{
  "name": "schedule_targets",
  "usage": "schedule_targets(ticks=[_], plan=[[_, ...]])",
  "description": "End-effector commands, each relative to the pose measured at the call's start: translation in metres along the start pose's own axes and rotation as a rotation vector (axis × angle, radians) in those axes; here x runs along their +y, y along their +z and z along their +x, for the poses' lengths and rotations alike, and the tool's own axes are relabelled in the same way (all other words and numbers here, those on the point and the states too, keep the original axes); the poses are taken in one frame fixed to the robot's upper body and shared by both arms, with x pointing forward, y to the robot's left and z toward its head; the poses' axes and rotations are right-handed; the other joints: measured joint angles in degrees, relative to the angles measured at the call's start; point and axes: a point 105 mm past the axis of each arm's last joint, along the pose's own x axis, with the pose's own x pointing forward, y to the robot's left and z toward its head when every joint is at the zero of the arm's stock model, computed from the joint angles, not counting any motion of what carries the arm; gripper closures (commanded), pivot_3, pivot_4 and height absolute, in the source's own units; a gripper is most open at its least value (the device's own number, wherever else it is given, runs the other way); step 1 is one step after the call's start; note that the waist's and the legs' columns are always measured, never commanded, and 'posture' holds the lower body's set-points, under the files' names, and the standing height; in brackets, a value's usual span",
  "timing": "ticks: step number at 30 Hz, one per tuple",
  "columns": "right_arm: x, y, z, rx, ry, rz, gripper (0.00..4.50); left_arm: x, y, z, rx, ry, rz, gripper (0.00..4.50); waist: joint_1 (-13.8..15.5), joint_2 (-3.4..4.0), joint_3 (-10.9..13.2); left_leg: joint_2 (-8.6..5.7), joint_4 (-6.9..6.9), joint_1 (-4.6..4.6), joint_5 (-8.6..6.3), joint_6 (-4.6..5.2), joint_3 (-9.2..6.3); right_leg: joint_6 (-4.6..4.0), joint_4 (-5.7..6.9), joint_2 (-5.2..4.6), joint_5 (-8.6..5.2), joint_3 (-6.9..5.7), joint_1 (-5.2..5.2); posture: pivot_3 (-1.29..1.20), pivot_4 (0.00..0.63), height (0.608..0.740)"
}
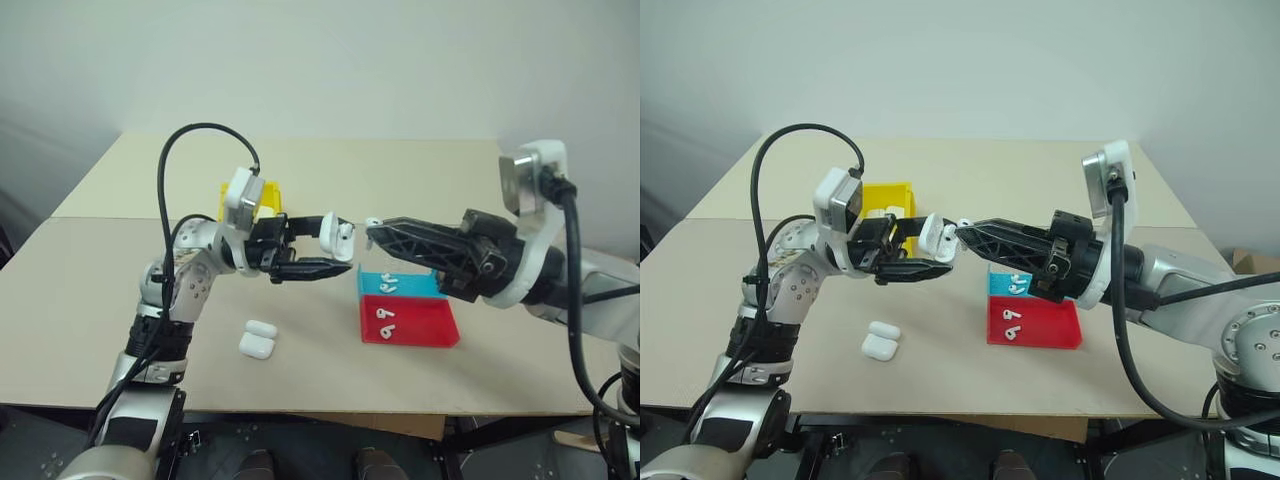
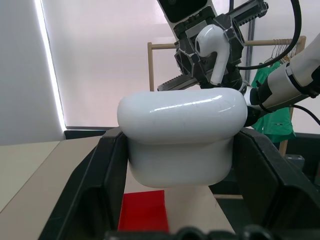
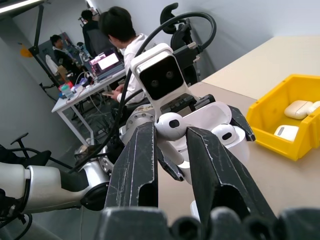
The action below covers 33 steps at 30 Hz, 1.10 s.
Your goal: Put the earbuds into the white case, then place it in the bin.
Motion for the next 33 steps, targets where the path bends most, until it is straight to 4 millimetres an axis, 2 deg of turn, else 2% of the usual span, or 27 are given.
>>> schedule_targets(ticks=[1, 9, 13, 15, 21, 33], plan=[[0.007, 0.007, 0.001, -0.019, 0.027, -0.032, 3.8, -0.004, 0.007, 0.005, -0.001, -0.019, 0.037, 1.68, 0.01, 0.0, 0.0, 0.0, 0.0, 0.0, 0.0, 0.0, 0.0, 0.0, 0.0, 0.0, 0.0, 0.0, 0.0, 0.0, 0.15, 0.74], [0.005, 0.007, 0.001, -0.012, 0.015, -0.039, 3.8, -0.003, 0.008, 0.011, -0.004, -0.021, 0.038, 1.68, 0.03, 0.0, 0.0, 0.0, 0.0, 0.0, 0.0, 0.0, 0.0, 0.0, 0.0, 0.0, 0.0, 0.0, 0.0, 0.0, 0.15, 0.74], [-0.014, 0.002, 0.032, -0.019, 0.001, -0.035, 3.8, -0.005, 0.007, 0.013, -0.001, -0.024, 0.032, 1.68, -0.56, 0.0, 0.0, 0.01, 0.0, 0.07, 0.01, 0.01, 0.02, -0.01, 0.0, 0.03, 0.0, 0.06, 0.0, 0.0, 0.15, 0.74], [-0.018, 0.001, 0.036, -0.019, -0.011, -0.046, 3.8, -0.005, 0.007, 0.013, -0.001, -0.025, 0.031, 1.68, -0.25, 0.0, 0.0, 0.01, -0.03, 0.08, 0.05, 0.08, -0.01, -0.01, 0.03, 0.05, 0.01, 0.03, 0.0, 0.0, 0.15, 0.74], [-0.019, 0.001, 0.039, -0.024, -0.008, -0.059, 3.8, -0.006, 0.008, 0.012, -0.002, -0.021, 0.032, 1.68, 0.62, 0.0, 0.0, 0.0, 0.01, -0.19, 0.04, 0.1, -0.01, 0.0, -0.08, -0.02, 0.01, -0.05, -0.08, 0.0, 0.15, 0.74], [-0.017, 0.003, 0.032, -0.02, 0.01, -0.071, 3.8, -0.003, 0.005, 0.001, 0.028, 0.0, 0.027, 1.68, 0.44, 0.0, 0.0, 0.0, 0.01, -0.18, 0.04, 0.1, -0.02, -0.02, -0.03, 0.0, 0.02, -0.07, -0.12, 0.0, 0.15, 0.74]])
